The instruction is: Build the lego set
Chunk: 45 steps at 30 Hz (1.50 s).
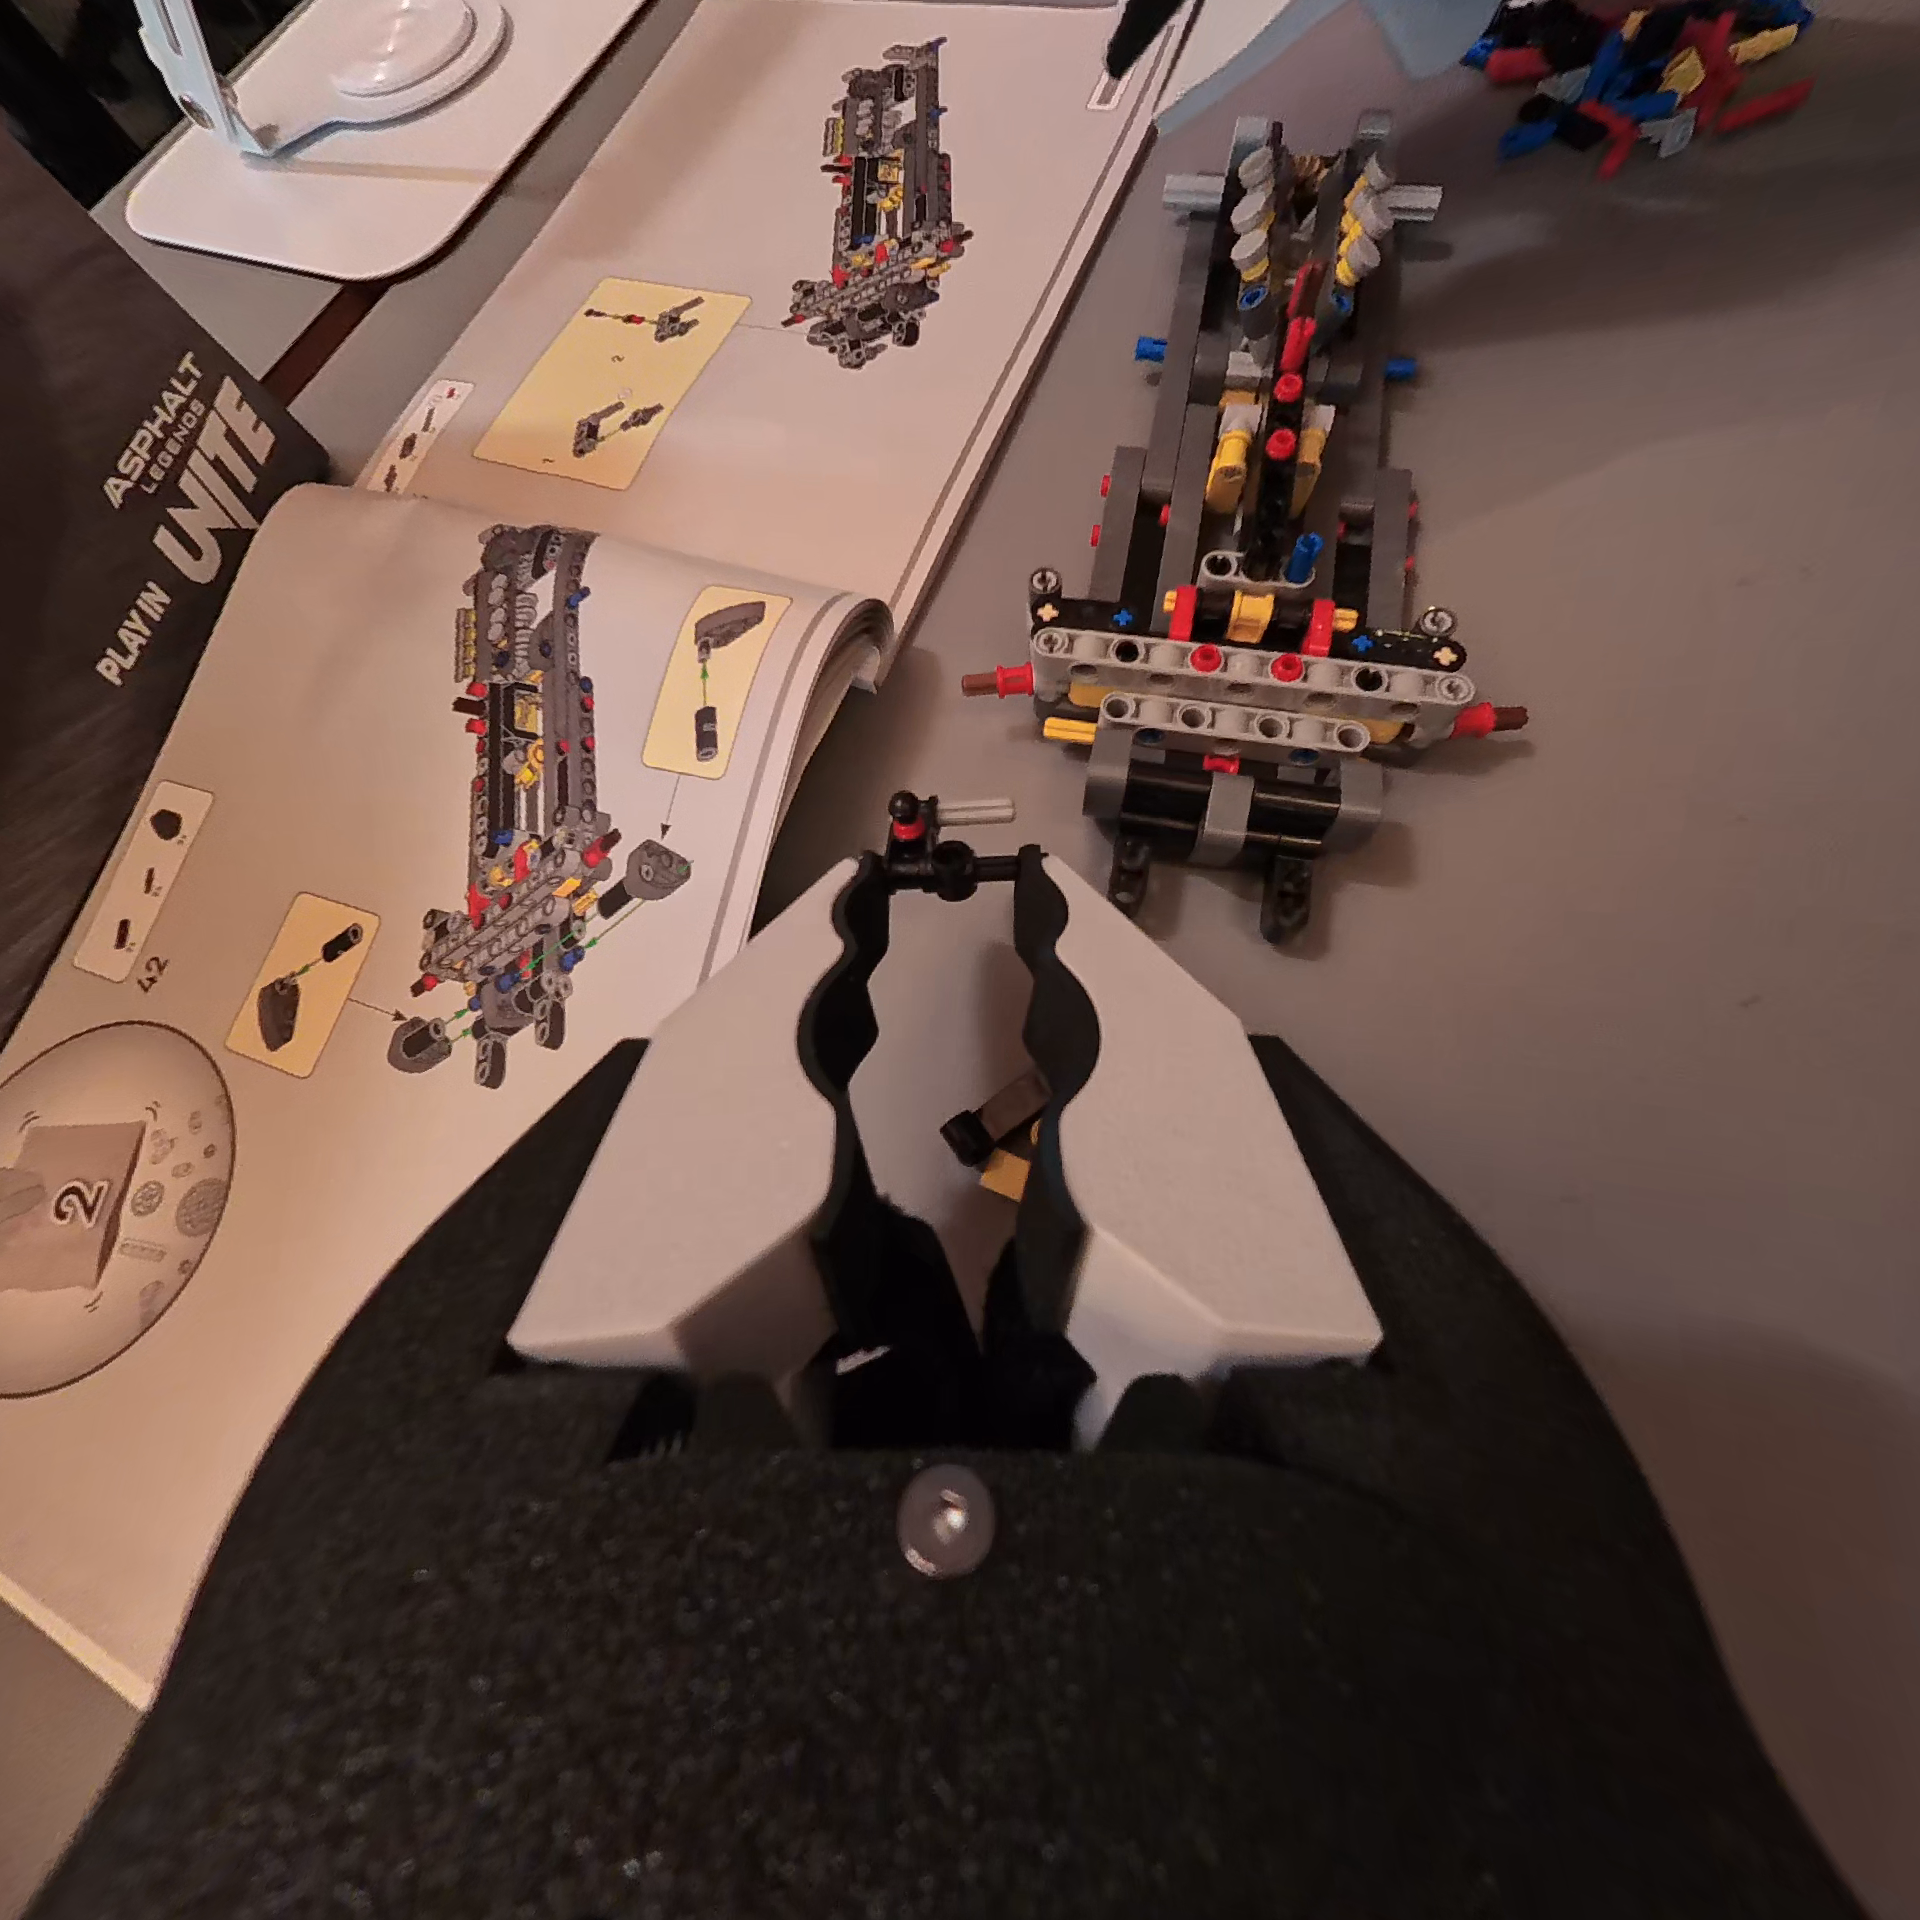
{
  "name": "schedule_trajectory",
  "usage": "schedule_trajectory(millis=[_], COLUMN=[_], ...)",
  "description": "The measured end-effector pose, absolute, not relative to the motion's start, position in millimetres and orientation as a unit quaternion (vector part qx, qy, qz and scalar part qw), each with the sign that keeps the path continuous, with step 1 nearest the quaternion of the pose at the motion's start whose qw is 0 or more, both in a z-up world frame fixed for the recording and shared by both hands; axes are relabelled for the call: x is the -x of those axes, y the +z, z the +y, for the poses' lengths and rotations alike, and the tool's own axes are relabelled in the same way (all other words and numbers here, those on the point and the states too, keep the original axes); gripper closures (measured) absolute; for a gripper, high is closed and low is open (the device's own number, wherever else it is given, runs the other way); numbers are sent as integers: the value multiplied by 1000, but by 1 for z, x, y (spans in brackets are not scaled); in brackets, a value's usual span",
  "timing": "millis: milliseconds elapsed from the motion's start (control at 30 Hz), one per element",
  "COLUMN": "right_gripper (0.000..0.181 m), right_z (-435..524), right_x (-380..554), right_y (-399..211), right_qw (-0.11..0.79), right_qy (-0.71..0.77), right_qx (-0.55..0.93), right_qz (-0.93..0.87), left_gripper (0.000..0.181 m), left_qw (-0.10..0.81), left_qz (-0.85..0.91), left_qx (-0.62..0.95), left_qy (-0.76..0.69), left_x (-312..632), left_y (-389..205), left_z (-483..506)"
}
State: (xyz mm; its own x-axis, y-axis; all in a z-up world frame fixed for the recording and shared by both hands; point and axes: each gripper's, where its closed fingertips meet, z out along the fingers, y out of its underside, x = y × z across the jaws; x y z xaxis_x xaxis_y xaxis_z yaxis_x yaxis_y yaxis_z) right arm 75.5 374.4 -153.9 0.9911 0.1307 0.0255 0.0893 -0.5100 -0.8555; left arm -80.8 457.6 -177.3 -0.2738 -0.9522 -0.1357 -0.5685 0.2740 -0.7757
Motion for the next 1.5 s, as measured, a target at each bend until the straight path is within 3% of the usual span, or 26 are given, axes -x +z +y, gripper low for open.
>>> schedule_trajectory(millis=[1500], right_gripper=[163], right_z=[374], right_x=[-72], right_y=[-162], right_qw=[474], right_qy=[10], right_qx=[876], right_qz=[-83], left_gripper=[158], left_qw=[275], left_qz=[802], left_qx=[438], left_qy=[-299], left_x=[92], left_y=[-194], left_z=[423])
